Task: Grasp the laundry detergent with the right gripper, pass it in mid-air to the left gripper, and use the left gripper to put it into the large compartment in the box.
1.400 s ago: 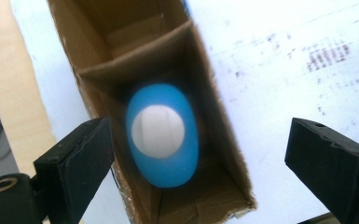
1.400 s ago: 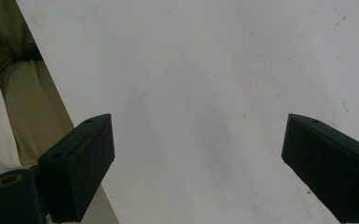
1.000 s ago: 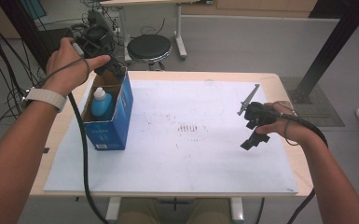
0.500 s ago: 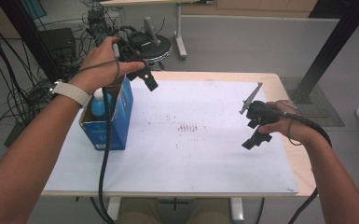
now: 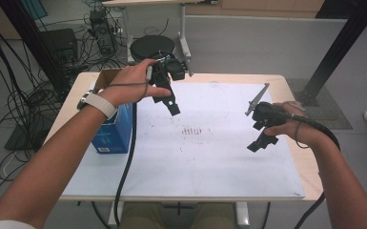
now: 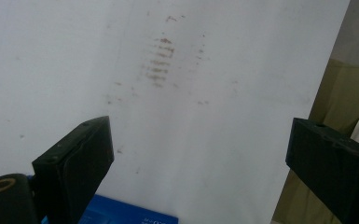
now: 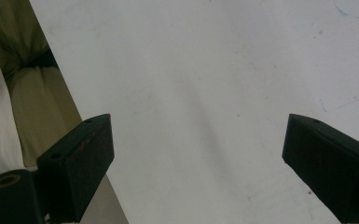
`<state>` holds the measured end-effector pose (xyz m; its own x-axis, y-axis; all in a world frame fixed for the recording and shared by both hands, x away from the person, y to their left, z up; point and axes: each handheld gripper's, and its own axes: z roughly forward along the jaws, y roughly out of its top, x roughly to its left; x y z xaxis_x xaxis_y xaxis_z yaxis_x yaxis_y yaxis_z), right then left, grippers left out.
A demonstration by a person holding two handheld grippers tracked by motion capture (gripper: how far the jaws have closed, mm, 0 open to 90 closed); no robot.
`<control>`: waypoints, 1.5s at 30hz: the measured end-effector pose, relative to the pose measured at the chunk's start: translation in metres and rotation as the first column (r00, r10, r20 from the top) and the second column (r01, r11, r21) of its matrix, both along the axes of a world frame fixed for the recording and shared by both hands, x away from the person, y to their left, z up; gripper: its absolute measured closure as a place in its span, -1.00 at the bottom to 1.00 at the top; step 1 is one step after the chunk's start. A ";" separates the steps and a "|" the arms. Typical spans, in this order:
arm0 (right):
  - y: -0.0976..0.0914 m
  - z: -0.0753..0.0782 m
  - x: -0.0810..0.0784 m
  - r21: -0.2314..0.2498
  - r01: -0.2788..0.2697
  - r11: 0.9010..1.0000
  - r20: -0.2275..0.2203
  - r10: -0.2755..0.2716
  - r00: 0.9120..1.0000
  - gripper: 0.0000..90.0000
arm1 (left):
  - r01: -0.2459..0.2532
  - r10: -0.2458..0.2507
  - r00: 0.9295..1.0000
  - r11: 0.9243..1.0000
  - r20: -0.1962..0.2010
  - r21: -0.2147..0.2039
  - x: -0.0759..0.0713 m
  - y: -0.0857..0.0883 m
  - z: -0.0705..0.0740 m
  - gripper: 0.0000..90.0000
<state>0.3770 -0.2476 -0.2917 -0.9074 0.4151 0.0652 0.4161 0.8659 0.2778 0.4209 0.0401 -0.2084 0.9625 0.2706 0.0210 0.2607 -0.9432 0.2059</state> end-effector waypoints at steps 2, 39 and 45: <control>0.000 -0.001 0.000 0.000 0.004 1.000 0.005 -0.004 1.000 -0.83 | 0.021 -0.021 1.000 1.000 0.003 0.011 -0.003 -0.004 -0.007 -0.81; -0.001 -0.005 -0.005 -0.002 0.003 1.000 0.012 -0.003 1.000 -0.84 | 0.031 -0.031 0.999 0.999 -0.011 0.016 -0.011 -0.010 -0.026 -0.79; -0.002 -0.005 -0.005 -0.002 0.001 1.000 0.008 -0.001 1.000 -0.84 | 0.026 -0.026 1.000 1.000 -0.012 0.017 -0.009 -0.009 -0.027 -0.79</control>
<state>0.3717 -0.2493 -0.2970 -0.9075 0.4161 0.0574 0.4148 0.8659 0.2797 0.4116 0.0312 -0.2357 0.9694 0.2452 0.0135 0.2385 -0.9530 0.1870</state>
